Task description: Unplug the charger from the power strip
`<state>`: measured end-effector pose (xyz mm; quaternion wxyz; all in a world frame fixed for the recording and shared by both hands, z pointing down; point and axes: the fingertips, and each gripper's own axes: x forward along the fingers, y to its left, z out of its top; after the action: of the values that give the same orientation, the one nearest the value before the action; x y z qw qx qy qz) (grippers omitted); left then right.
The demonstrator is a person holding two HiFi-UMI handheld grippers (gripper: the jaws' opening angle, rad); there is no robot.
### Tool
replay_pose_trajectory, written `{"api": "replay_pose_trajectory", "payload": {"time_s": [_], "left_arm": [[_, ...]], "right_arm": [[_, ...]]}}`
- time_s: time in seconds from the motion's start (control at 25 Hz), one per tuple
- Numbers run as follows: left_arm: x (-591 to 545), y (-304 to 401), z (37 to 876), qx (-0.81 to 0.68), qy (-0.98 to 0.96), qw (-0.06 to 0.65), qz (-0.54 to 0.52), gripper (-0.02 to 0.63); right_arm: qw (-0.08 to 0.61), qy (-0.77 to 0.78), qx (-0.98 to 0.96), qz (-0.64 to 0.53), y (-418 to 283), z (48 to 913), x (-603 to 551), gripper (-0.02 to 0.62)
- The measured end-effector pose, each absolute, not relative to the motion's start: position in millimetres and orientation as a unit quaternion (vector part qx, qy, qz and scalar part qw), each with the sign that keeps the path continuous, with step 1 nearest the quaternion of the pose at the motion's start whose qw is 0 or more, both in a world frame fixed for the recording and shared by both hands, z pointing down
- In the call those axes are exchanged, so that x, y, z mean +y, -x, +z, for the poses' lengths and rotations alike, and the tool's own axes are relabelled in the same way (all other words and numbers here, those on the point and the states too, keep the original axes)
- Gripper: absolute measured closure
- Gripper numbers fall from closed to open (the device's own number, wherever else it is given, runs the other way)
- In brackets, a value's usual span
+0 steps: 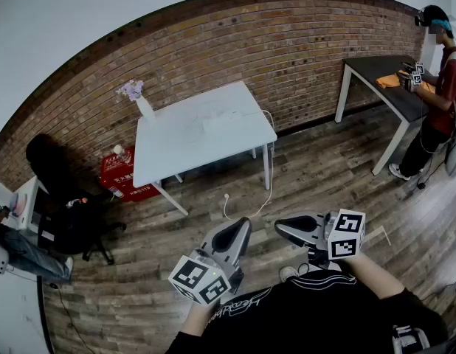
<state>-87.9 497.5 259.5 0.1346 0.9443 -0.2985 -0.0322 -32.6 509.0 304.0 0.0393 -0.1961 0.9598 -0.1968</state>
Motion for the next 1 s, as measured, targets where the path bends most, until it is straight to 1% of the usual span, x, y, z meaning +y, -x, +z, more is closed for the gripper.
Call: {"api": "replay_pose_trajectory", "payload": {"time_s": [0.36, 0.76, 1.0], "left_arm": [[479.9, 89.9, 264.0, -0.302, -0.941, 0.149, -0.033, 0.603], [443.4, 76.7, 290.0, -0.311, -0.93, 0.195, -0.017, 0.603], [414.2, 64.3, 300.2, -0.316, -0.926, 0.208, 0.002, 0.603]], "right_arm": [[0.037, 0.194, 0.959, -0.204, 33.2, 306.7, 493.2, 0.598], [0.045, 0.223, 0.94, -0.254, 6.3, 330.8, 454.1, 0.598], [0.051, 0.225, 0.937, -0.263, -13.1, 337.7, 425.1, 0.598]]}}
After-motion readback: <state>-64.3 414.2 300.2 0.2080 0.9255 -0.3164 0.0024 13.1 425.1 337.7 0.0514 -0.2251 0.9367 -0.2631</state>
